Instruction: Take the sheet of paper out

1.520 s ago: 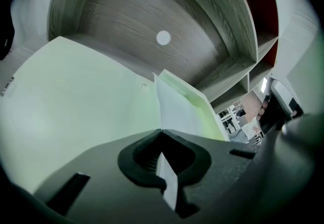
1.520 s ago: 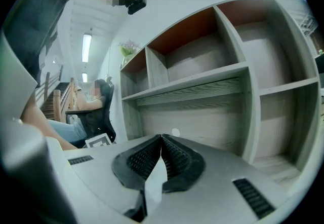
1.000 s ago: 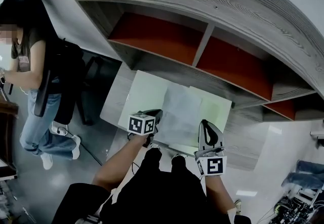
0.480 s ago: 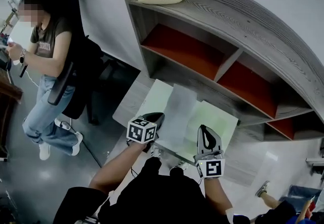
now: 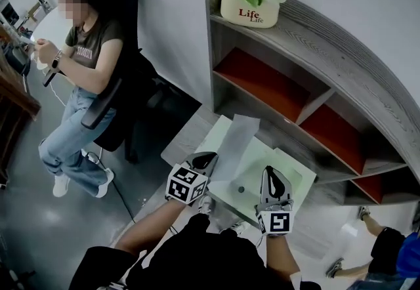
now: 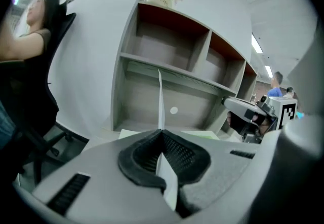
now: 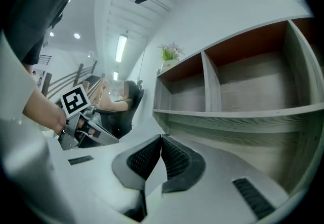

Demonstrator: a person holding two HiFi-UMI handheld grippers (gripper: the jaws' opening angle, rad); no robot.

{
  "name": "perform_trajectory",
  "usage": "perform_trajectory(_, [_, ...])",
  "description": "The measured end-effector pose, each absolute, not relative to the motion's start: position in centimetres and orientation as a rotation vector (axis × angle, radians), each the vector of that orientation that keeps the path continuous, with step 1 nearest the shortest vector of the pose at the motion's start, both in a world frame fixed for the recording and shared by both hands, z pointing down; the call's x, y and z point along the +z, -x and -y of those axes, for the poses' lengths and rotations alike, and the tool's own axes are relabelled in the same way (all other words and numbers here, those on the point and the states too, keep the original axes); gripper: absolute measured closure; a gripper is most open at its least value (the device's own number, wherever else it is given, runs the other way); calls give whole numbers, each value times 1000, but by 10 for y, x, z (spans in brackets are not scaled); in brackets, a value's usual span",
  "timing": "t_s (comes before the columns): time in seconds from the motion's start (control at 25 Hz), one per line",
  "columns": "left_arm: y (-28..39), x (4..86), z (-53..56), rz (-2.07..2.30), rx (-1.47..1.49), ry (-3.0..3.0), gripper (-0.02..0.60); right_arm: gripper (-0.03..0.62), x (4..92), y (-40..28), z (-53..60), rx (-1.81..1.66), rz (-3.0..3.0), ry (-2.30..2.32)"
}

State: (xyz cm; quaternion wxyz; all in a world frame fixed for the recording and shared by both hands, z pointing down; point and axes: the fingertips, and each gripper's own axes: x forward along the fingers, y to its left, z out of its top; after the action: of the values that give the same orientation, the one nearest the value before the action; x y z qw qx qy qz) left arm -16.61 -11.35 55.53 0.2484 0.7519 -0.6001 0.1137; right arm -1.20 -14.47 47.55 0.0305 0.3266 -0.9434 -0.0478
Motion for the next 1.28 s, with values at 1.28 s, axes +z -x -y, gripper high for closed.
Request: perform_trajectory(1.28, [197,375,104,1979,-181,-2183,574,568,383,1,140,-360,3042,-1045])
